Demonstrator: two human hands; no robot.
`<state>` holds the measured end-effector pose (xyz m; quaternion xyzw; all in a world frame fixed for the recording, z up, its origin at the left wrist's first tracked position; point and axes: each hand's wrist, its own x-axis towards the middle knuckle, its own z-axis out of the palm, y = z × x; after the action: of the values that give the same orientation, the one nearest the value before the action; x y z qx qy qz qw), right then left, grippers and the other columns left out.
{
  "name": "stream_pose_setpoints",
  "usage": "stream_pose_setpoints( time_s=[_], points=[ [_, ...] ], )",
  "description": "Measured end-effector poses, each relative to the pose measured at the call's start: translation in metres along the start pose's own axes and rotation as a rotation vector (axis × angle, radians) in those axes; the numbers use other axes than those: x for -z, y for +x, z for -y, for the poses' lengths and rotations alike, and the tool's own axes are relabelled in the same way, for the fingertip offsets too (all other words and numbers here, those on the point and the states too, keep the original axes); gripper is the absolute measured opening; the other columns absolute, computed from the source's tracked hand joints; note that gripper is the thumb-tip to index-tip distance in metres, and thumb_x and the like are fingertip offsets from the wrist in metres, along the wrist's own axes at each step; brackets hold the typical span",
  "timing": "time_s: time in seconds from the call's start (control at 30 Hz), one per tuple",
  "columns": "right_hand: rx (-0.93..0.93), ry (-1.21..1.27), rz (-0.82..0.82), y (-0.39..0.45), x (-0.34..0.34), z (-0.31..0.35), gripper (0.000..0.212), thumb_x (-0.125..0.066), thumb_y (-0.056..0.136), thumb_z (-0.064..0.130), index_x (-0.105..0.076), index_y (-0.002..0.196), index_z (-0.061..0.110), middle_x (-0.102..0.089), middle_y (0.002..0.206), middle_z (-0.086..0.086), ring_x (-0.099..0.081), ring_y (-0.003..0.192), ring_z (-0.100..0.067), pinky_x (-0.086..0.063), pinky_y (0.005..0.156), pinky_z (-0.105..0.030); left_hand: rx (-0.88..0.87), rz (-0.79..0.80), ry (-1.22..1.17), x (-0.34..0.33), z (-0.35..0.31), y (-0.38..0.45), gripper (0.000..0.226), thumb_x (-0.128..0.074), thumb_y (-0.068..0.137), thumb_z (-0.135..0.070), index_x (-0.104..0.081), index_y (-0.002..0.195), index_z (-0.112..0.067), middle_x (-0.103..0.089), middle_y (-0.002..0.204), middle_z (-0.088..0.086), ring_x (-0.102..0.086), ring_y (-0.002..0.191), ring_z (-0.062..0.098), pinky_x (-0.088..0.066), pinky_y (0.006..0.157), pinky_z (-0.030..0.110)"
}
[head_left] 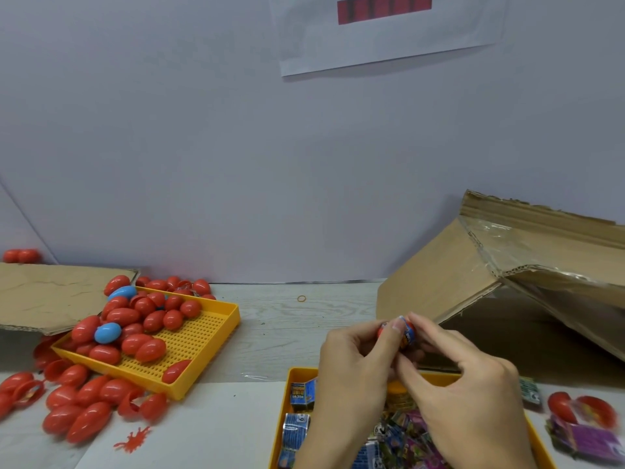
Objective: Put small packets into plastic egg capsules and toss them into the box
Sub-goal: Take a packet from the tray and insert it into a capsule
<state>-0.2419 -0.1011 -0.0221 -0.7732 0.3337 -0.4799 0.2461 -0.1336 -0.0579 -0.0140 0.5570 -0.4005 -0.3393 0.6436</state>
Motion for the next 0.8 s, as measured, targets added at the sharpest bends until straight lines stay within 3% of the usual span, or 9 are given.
stream_pose_setpoints(
  time_s=[0.1,0.27,0.4,0.47,0.53,0.67,0.8],
  points=[
    [-0.006,-0.002,0.002,0.0005,0.0008,0.0001,0.053,-0.088,0.062,0.009,-0.073,0.112,0.015,-0.072,0.083,0.007,-0.062,0.088,0.004,-0.039,0.073,0.007,-0.025,-0.036,0.054,-0.002,-0.0014,-0.0014,0.018,-0.062,0.094,-0.031,-0.08,0.089,-0.033,-0.078,0.087,0.001,-0.074,0.09,0.02,-0.059,0.086,0.047],
    [-0.004,0.013,0.02,0.0012,0.0039,0.0001,0.055,-0.087,0.063,0.01,-0.071,0.115,0.018,-0.072,0.09,0.011,-0.06,0.097,0.007,-0.04,0.078,0.005,-0.064,-0.114,0.104,-0.0004,-0.0044,-0.0029,0.021,-0.075,0.084,-0.031,-0.076,0.104,-0.027,-0.077,0.094,-0.005,-0.072,0.093,0.013,-0.06,0.083,0.033],
    [0.0,-0.034,0.054,0.0017,0.0037,0.0021,0.052,-0.088,0.06,0.007,-0.074,0.109,0.014,-0.073,0.088,0.006,-0.059,0.094,0.004,-0.037,0.078,0.007,-0.1,-0.114,0.119,0.0005,-0.0064,-0.0043,0.018,-0.077,0.083,-0.018,-0.078,0.088,-0.035,-0.077,0.088,-0.009,-0.073,0.089,0.009,-0.059,0.078,0.024],
    [-0.006,-0.048,0.062,0.0017,0.0035,0.0028,0.051,-0.089,0.059,0.007,-0.074,0.108,0.012,-0.074,0.088,0.003,-0.064,0.08,0.001,-0.038,0.078,0.007,-0.104,-0.127,0.116,-0.0017,-0.0061,-0.0049,0.022,-0.077,0.083,-0.017,-0.077,0.083,-0.039,-0.077,0.086,-0.011,-0.073,0.088,0.007,-0.059,0.077,0.022],
    [-0.011,-0.055,0.061,0.0017,0.0035,0.0029,0.051,-0.089,0.058,0.007,-0.074,0.107,0.01,-0.074,0.088,0.001,-0.065,0.078,0.001,-0.038,0.079,0.006,-0.099,-0.151,0.116,-0.0037,-0.006,-0.0051,0.027,-0.078,0.082,-0.018,-0.076,0.077,-0.044,-0.077,0.084,-0.013,-0.073,0.087,0.005,-0.058,0.075,0.02],
    [-0.025,-0.06,0.037,0.0018,0.0012,0.0038,0.05,-0.09,0.057,0.005,-0.075,0.104,0.01,-0.075,0.085,0.0,-0.065,0.074,0.0,-0.037,0.078,0.007,-0.093,-0.198,0.114,-0.0057,-0.0067,-0.0055,0.02,-0.081,0.079,-0.02,-0.078,0.085,-0.038,-0.077,0.085,-0.011,-0.073,0.086,0.006,-0.06,0.076,0.023],
    [-0.034,-0.019,0.027,0.0018,0.0019,0.0026,0.05,-0.088,0.059,0.003,-0.075,0.107,0.014,-0.074,0.087,0.003,-0.063,0.087,0.001,-0.039,0.08,0.006,-0.081,-0.228,0.105,-0.0043,-0.0086,-0.0063,0.021,-0.084,0.074,-0.022,-0.077,0.085,-0.038,-0.077,0.085,-0.013,-0.073,0.086,0.005,-0.059,0.075,0.02]
  ],
)
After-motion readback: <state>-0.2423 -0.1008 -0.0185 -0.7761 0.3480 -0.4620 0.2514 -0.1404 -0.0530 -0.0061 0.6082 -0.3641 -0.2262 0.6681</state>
